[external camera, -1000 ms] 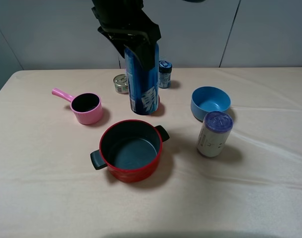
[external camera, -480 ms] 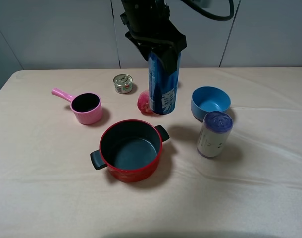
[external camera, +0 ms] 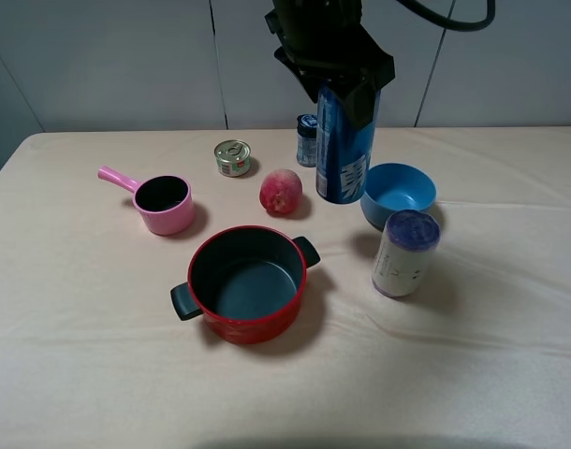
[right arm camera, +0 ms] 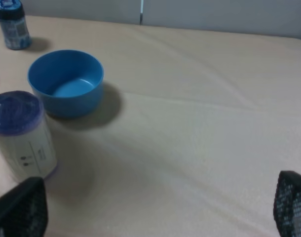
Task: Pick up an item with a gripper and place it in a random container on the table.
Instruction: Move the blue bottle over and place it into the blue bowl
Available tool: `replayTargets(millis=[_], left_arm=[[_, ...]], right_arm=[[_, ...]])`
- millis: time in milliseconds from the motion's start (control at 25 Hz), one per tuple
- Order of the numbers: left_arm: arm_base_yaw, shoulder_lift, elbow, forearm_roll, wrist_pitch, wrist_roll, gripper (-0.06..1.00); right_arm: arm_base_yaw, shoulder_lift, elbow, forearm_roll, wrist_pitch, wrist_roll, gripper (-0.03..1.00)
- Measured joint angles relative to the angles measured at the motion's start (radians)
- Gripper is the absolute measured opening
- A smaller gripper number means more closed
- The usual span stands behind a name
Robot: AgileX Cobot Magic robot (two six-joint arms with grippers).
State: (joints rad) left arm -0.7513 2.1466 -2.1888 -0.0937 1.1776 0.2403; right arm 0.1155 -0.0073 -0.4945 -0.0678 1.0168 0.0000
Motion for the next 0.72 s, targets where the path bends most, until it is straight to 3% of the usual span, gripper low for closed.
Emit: replayTargets(millis=[720], left_arm=[[-0.011,0.026,-0.02,0.004,0.0,0.003,0.68]], right_arm=[[0.0,0.0,0.0,0.0,0.0,0.0,0.69]])
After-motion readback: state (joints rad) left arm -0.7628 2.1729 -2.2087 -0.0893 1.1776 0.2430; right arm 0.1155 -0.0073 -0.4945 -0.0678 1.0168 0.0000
